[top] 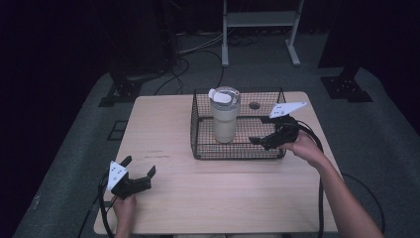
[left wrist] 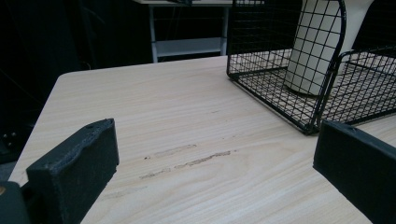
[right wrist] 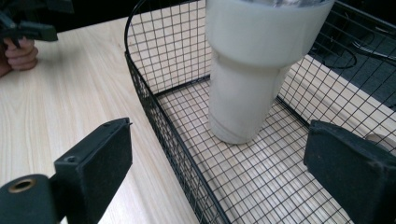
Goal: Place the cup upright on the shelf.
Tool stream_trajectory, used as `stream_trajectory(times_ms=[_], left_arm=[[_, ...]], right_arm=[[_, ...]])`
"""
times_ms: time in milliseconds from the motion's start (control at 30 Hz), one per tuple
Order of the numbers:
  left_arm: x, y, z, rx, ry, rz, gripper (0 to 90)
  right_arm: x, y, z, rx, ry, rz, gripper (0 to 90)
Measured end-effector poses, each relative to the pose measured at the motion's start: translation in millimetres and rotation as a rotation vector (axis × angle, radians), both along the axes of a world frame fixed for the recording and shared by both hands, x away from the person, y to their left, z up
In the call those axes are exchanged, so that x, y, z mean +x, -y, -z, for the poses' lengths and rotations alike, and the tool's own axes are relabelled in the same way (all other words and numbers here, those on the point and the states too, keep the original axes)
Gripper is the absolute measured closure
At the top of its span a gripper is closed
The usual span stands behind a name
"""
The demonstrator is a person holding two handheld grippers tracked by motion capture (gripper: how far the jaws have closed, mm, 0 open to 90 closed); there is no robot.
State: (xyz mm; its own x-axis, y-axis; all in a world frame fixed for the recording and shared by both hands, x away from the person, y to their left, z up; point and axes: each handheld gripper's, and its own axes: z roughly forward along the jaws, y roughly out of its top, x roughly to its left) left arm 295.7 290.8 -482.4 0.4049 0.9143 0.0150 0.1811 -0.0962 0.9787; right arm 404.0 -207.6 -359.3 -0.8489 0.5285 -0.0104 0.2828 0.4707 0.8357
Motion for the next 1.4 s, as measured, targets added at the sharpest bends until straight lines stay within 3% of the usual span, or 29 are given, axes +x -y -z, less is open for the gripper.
stream_trajectory(times_ms=[600, 1400], left_arm=[[-0.2, 0.4, 0.1, 0.000, -0.001, -0.001, 0.0], [-0.5, 1.7, 0.1, 0.011, 0.001, 0.001, 0.0]], right_arm=[[-26.5, 13.0, 13.5, -0.008, 0.000, -0.012, 7.3], [-59.8, 37.3, 37.6, 0.041, -0.008, 0.005, 7.3]])
